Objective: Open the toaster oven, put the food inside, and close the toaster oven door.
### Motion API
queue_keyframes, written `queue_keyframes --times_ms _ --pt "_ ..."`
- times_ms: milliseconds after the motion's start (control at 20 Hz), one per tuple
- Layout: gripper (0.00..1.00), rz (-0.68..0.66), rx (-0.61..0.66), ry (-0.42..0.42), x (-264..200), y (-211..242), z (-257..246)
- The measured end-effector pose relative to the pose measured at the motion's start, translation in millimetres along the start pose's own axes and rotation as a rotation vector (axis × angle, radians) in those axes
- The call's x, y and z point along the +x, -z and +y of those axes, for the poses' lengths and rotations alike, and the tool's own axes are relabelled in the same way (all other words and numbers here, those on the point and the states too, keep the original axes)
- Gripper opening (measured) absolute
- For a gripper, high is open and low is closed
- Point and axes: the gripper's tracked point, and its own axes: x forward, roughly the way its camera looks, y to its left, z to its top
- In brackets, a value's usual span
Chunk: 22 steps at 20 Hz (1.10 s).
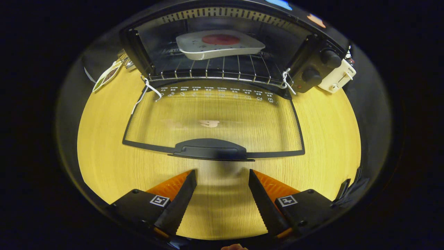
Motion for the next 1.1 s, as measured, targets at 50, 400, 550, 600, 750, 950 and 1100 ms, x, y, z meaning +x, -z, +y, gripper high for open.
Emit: queue_keyframes --times_ms 50,400,550,600,750,950,1100 --pt "0.97 -0.013 0.000 -0.004 1.8 -4.3 1.5" --pt "0.98 -0.049 0.027 -0.009 3.2 -14.0 4.2" --pt "0.98 -0.079 0.027 -0.023 -2.8 -16.1 3.6" --pt "0.98 -0.090 0.021 -0.027 -5.9 -16.1 3.5" --pt "0.98 -0.125 0.014 -0.044 -19.2 -18.2 2.5" --pt "0.98 -0.178 0.016 -0.067 -36.8 -24.3 1.0" --pt "0.98 -0.241 0.011 -0.070 -52.8 -30.3 -0.5"
